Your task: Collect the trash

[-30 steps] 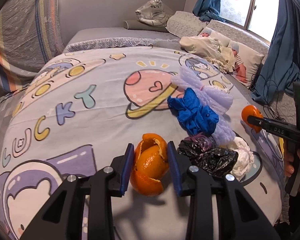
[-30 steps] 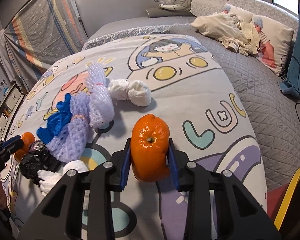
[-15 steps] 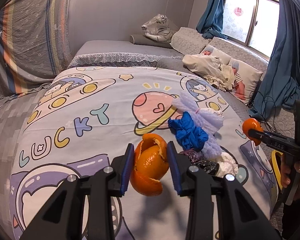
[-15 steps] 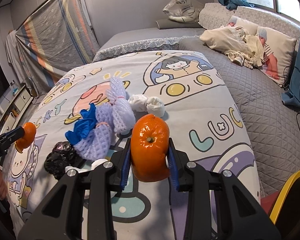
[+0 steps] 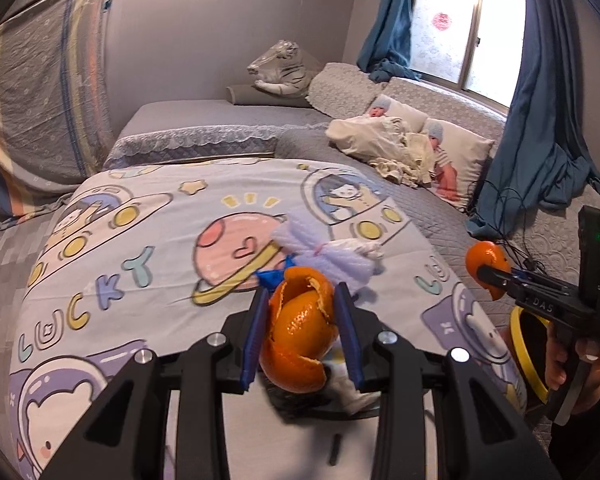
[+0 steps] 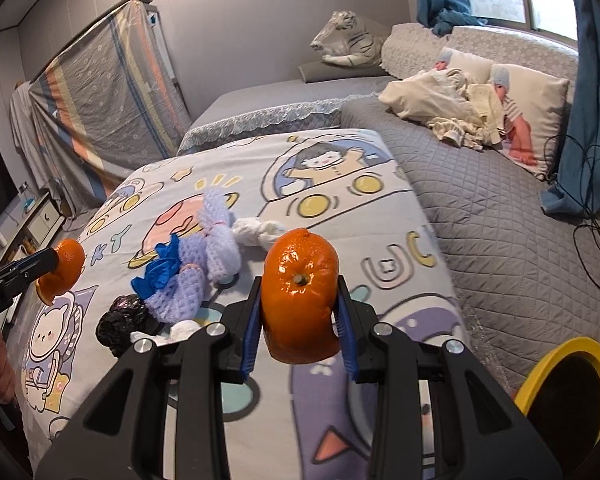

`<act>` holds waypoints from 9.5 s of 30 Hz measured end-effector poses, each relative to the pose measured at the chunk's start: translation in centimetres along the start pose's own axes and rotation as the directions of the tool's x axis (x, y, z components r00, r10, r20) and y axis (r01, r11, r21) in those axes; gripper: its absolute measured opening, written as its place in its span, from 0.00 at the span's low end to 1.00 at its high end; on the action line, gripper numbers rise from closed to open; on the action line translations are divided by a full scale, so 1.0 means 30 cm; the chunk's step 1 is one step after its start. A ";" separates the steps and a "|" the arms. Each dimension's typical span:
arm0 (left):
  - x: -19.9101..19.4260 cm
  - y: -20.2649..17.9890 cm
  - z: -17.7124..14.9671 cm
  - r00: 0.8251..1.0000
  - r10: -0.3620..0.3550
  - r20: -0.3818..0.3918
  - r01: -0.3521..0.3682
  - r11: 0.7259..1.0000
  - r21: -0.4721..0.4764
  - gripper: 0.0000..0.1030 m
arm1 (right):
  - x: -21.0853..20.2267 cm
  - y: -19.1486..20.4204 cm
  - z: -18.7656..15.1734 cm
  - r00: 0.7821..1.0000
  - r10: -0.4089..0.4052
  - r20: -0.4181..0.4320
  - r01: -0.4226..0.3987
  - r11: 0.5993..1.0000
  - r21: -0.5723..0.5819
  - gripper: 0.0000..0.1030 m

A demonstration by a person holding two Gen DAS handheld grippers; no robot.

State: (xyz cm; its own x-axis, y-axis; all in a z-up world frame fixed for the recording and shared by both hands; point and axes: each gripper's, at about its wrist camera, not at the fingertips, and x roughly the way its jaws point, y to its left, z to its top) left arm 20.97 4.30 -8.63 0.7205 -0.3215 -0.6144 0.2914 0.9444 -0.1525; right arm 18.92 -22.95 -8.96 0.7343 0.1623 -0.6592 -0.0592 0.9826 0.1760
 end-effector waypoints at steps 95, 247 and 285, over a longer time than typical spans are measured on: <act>0.303 -0.997 -0.030 0.893 -0.405 -0.193 0.445 0.855 0.266 0.53 | -0.472 -0.830 -0.300 0.920 -0.390 0.040 0.340 0.845 0.412 0.50; 0.023 -0.191 0.018 0.994 -0.112 -0.018 0.113 0.992 0.051 0.29 | -0.112 -0.159 0.107 0.998 -0.018 0.067 0.016 0.999 0.037 0.15; 0.204 -1.208 -0.050 0.842 -0.496 -0.214 0.539 0.747 0.389 0.29 | -0.532 -0.841 -0.327 0.912 -0.409 0.032 0.365 0.846 0.388 0.15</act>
State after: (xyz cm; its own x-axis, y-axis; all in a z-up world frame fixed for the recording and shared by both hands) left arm 13.87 -31.77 -8.02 0.3275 -0.7239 -0.6072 0.8507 0.5056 -0.1440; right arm 2.06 -49.45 -10.05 0.7157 -0.2566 -0.6496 0.4809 0.8555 0.1919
